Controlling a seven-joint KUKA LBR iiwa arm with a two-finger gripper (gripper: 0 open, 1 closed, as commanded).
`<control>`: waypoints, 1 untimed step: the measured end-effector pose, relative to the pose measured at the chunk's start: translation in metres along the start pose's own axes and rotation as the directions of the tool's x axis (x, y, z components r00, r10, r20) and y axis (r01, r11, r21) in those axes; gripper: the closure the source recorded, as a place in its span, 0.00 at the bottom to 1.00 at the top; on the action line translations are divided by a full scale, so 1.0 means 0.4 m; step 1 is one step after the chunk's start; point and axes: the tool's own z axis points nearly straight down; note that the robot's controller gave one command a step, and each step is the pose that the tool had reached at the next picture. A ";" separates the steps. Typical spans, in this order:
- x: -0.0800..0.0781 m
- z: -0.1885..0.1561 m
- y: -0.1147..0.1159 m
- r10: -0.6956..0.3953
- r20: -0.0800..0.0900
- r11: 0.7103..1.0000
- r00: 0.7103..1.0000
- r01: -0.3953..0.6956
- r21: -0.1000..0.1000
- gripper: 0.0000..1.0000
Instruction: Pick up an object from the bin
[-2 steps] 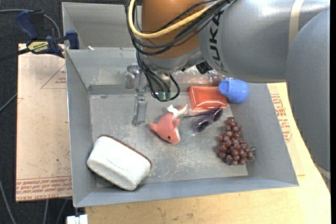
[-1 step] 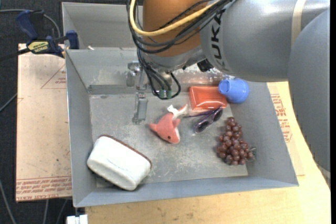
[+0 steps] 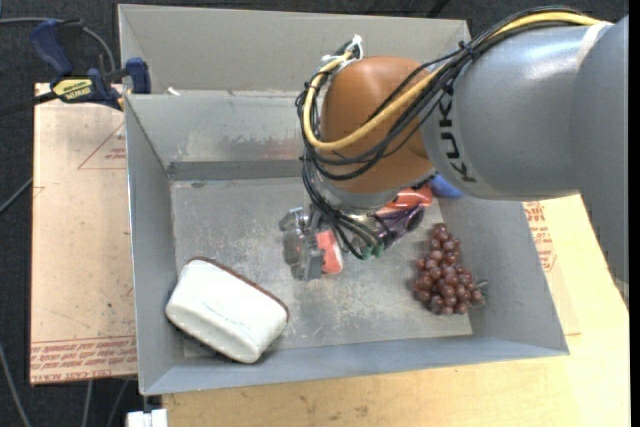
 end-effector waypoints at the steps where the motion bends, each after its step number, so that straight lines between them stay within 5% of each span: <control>1: -0.002 -0.003 0.002 -0.001 0.003 1.000 1.000 0.001 -0.001 0.00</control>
Offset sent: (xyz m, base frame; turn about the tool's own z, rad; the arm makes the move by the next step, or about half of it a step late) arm 0.0000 0.0000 0.0000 0.0000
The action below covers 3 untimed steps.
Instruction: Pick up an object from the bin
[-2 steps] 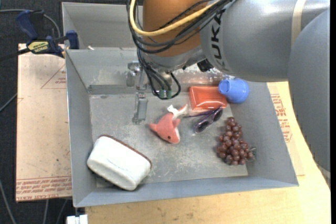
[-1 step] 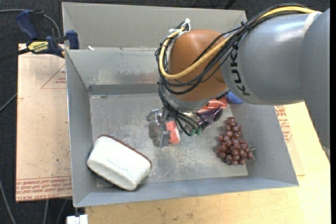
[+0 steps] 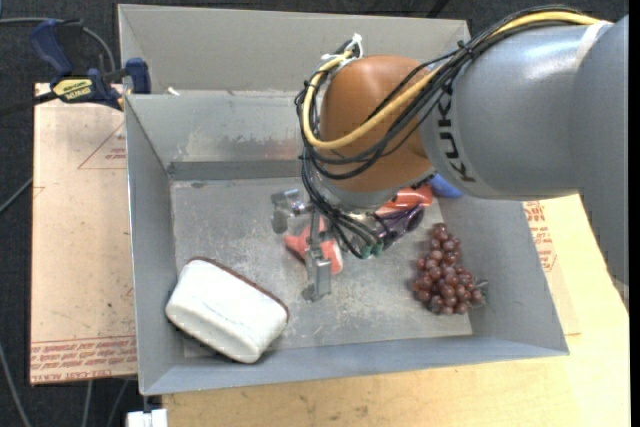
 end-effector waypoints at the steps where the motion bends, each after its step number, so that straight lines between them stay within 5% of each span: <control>1: 0.000 0.000 0.000 0.000 0.000 1.000 1.000 0.000 0.000 0.00; 3: -0.026 0.068 -0.135 0.221 0.002 0.975 0.975 -0.221 0.001 0.00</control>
Offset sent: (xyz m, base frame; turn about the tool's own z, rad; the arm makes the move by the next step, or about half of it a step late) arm 0.0219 -0.0728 -0.0348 0.2797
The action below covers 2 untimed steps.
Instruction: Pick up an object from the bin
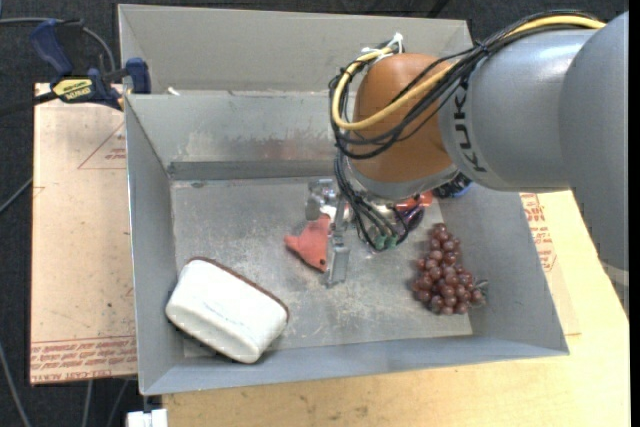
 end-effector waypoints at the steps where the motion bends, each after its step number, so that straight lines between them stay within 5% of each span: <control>1: -0.087 0.100 -0.040 -0.085 0.004 0.996 0.996 0.086 -0.009 1.00; 2: -0.087 0.100 -0.040 -0.085 0.004 0.996 0.996 0.085 -0.009 1.00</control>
Offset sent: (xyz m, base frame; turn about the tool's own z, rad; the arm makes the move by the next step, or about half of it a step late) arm 0.0000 0.0000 0.0000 0.0000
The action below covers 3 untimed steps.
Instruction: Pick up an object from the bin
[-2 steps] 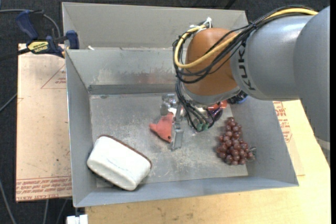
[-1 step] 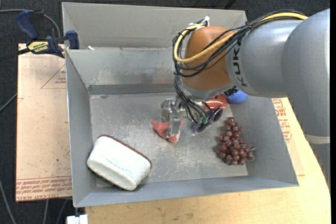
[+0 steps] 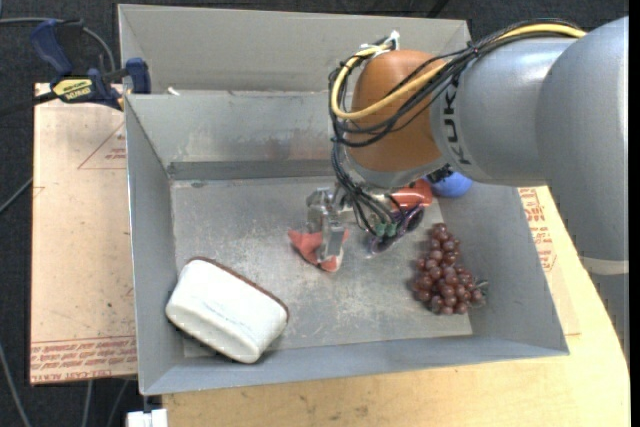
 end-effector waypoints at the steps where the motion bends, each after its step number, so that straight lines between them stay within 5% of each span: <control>1: -0.038 -0.266 0.011 -0.004 0.003 1.000 1.000 0.004 -0.001 1.00; 2: -0.038 -0.266 0.010 -0.004 0.003 1.000 1.000 0.004 -0.001 1.00; 3: -0.042 -0.378 0.006 -0.007 -0.002 1.000 1.000 0.007 -0.001 1.00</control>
Offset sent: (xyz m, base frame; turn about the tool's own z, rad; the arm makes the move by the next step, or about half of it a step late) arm 0.0000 0.0000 0.0000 0.0000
